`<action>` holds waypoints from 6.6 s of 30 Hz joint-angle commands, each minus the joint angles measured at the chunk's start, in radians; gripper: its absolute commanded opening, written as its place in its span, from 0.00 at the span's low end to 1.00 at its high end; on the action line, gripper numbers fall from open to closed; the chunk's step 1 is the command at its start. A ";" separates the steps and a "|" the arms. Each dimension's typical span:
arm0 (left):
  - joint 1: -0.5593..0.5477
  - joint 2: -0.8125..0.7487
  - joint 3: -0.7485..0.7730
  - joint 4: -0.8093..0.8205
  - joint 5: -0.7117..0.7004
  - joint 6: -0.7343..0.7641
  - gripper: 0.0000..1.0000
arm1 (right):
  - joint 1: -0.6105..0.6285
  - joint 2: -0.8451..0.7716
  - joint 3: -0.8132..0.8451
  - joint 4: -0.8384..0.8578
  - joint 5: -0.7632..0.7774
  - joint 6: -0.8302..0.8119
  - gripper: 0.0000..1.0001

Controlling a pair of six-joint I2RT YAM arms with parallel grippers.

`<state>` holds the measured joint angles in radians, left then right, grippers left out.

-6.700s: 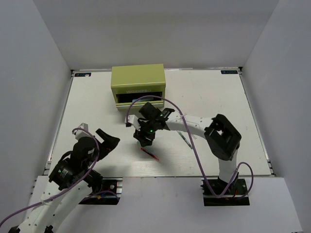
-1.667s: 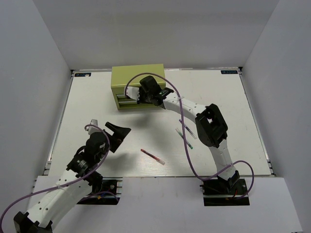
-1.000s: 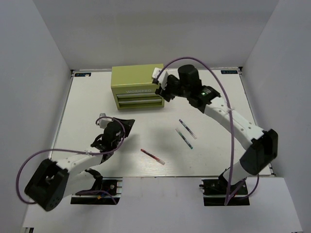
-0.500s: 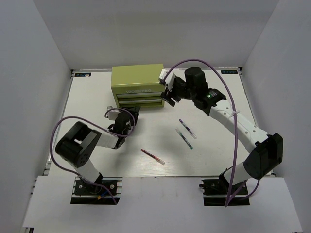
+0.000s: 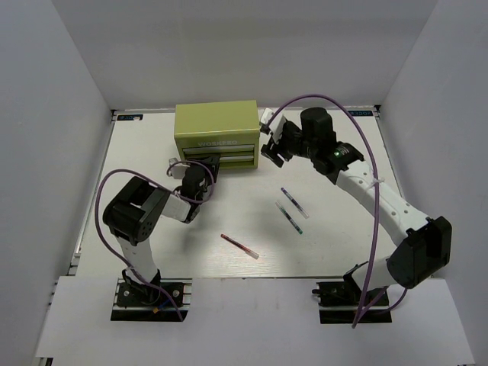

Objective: Sort the stationery into containers
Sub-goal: Open the drawer, then grab a piece of stationery with the right arm, then place the stationery into the container

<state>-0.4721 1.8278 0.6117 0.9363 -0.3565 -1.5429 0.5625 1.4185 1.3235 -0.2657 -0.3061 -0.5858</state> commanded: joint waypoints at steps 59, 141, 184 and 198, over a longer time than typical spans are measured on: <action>0.096 0.191 0.077 0.153 0.065 0.027 0.16 | 0.011 0.428 0.433 -0.041 -0.148 -0.313 0.89; 0.090 -1.371 -0.181 -1.437 0.406 0.397 0.86 | -0.165 0.066 -0.323 -0.159 -0.053 0.268 0.53; 0.079 -0.972 -0.030 -1.653 0.590 0.776 0.73 | -0.118 0.288 0.209 -0.509 -0.243 -0.298 0.04; 0.079 -0.990 -0.052 -1.616 0.608 0.719 0.73 | 0.138 0.612 0.689 -0.386 -0.101 -0.333 0.04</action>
<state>-0.3885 0.8650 0.5625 -0.7010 0.2272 -0.8028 0.6636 1.9705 1.9316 -0.7124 -0.5014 -0.8997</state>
